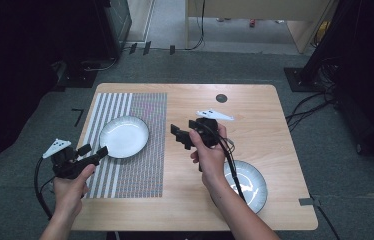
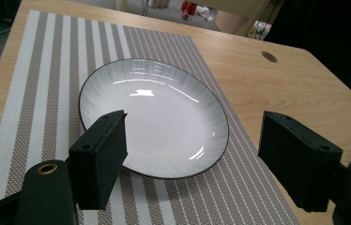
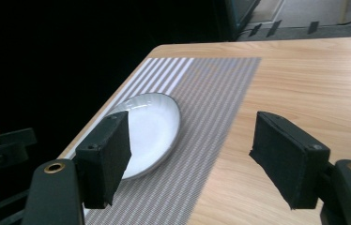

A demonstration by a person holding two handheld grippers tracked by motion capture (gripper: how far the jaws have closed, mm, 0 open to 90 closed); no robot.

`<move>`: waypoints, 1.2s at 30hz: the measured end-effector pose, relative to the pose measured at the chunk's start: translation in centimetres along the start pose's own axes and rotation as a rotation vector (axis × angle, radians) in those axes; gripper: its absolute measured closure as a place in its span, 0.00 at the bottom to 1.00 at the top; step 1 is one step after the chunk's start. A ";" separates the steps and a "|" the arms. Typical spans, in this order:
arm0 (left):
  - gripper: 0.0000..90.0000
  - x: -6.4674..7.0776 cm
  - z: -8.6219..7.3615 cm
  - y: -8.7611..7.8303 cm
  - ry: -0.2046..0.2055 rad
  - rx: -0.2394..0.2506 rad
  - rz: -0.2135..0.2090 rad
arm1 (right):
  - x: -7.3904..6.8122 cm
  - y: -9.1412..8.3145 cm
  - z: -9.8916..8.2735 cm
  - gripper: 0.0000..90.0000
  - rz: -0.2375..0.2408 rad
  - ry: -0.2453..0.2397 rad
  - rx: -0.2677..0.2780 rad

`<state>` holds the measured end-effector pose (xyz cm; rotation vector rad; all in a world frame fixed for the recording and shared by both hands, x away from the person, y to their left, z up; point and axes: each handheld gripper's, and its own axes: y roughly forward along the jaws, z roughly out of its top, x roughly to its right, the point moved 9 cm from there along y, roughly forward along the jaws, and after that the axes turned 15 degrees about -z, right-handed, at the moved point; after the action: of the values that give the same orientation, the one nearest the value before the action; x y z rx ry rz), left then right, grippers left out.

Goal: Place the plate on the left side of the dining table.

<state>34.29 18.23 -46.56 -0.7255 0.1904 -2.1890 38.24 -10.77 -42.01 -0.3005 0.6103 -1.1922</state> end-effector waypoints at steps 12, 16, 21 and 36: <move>0.21 2.5 -1.2 0.0 0.027 -0.017 -0.038 | 5.3 -3.6 -0.5 0.31 -0.052 0.023 0.035; 0.19 3.0 -2.1 0.1 0.050 -0.022 -0.039 | 7.1 -4.6 -1.1 0.30 -0.073 0.010 0.040; 0.19 2.8 -2.9 -0.1 0.052 -0.024 -0.022 | 9.7 -5.8 -2.0 0.30 -0.110 0.006 0.042; 0.16 0.3 -6.1 -1.2 0.053 -0.081 0.052 | 19.0 -8.3 -4.7 0.31 -0.265 0.034 0.055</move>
<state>29.96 18.21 -50.98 -0.6994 0.3232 -2.1630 33.56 -30.97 -46.84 -0.3217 0.5784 -1.4694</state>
